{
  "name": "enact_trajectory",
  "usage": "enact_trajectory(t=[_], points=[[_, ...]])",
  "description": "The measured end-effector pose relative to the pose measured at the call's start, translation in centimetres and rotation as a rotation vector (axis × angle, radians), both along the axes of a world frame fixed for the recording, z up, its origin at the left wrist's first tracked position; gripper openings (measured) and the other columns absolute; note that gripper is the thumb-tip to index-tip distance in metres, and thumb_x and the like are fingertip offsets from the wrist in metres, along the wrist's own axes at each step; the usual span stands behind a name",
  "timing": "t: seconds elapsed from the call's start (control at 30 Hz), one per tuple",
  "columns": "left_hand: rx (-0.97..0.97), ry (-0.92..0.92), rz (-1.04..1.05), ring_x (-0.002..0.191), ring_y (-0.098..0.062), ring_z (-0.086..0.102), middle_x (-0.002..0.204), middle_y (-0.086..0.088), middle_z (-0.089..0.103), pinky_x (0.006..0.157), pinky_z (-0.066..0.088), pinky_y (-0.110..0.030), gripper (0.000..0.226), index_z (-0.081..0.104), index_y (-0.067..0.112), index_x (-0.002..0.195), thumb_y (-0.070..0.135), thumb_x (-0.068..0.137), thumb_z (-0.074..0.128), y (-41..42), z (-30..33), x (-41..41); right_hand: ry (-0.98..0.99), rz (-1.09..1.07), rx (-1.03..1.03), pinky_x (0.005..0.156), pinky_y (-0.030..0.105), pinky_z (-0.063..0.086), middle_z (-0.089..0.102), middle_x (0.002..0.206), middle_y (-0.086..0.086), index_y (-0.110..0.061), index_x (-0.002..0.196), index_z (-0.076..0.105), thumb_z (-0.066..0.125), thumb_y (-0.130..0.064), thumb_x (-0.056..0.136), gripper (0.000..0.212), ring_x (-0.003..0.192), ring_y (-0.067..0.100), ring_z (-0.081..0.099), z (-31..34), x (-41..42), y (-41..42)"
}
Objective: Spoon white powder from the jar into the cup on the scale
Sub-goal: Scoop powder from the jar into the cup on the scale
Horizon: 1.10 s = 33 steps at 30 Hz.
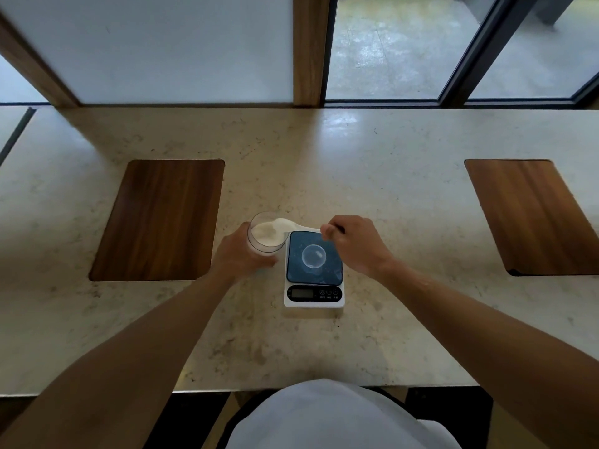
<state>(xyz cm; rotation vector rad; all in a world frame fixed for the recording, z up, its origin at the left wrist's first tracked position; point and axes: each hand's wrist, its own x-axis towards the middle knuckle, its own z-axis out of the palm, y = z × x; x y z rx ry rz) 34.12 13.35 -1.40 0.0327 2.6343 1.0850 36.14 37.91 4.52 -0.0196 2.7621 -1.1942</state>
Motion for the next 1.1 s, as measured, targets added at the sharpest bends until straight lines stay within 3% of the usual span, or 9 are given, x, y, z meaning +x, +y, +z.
enact_trajectory(t=[0.13, 0.27, 0.43, 0.57, 0.87, 1.1], points=[[-0.018, 0.004, 0.063, 0.110, -0.019, 0.061, 0.125, 0.003, 0.066, 0.095, 0.050, -0.035, 0.082, 0.053, 0.026, 0.132, 0.041, 0.061, 0.091, -0.6, -0.5, 0.6, -0.009, -0.030, 0.011, 0.053, 0.021, 0.037, 0.067, 0.073, -0.001, -0.010, 0.080, 0.069, 0.052, -0.024, 0.100, 0.030, 0.061, 0.007, 0.054, -0.5, 0.4, 1.8], [-0.015, -0.013, 0.068, 0.111, -0.021, 0.062, 0.124, 0.002, 0.066, 0.096, 0.051, -0.038, 0.084, 0.054, 0.024, 0.132, 0.042, 0.060, 0.092, -1.3, -1.0, 1.1, -0.050, -0.049, 0.052, 0.052, 0.024, 0.040, 0.068, 0.079, 0.001, -0.006, 0.085, 0.070, 0.049, -0.025, 0.101, 0.033, 0.064, 0.009, 0.055, -1.8, 1.2, 3.0], [-0.008, -0.021, 0.079, 0.110, -0.021, 0.063, 0.123, 0.002, 0.067, 0.096, 0.051, -0.038, 0.083, 0.055, 0.023, 0.132, 0.041, 0.060, 0.092, -1.9, -1.2, 1.8, -0.083, -0.066, 0.108, 0.051, 0.023, 0.037, 0.065, 0.071, 0.002, -0.009, 0.084, 0.071, 0.050, -0.025, 0.101, 0.031, 0.059, 0.012, 0.054, -4.0, 2.3, 3.7], [-0.010, -0.024, 0.077, 0.109, -0.020, 0.063, 0.121, 0.003, 0.068, 0.095, 0.052, -0.038, 0.081, 0.055, 0.024, 0.131, 0.039, 0.060, 0.092, -2.1, -1.3, 2.2, -0.143, -0.079, 0.125, 0.054, 0.029, 0.044, 0.066, 0.068, 0.003, -0.013, 0.080, 0.070, 0.050, -0.027, 0.100, 0.031, 0.058, 0.018, 0.056, -5.8, 2.9, 3.8], [-0.016, -0.020, 0.075, 0.108, -0.020, 0.063, 0.120, 0.003, 0.068, 0.093, 0.051, -0.037, 0.082, 0.055, 0.025, 0.130, 0.041, 0.059, 0.091, -2.4, -1.4, 2.9, -0.179, -0.132, 0.161, 0.051, 0.022, 0.035, 0.058, 0.062, -0.007, -0.014, 0.080, 0.070, 0.051, -0.028, 0.100, 0.031, 0.055, 0.010, 0.052, -7.3, 3.4, 3.3], [-0.012, -0.017, 0.073, 0.106, -0.019, 0.063, 0.119, 0.004, 0.068, 0.090, 0.051, -0.035, 0.082, 0.056, 0.025, 0.129, 0.042, 0.057, 0.091, -2.0, -1.2, 3.1, -0.176, -0.126, 0.188, 0.053, 0.025, 0.043, 0.060, 0.063, -0.003, -0.015, 0.078, 0.068, 0.050, -0.029, 0.100, 0.031, 0.055, 0.013, 0.053, -7.4, 3.2, 3.1]])
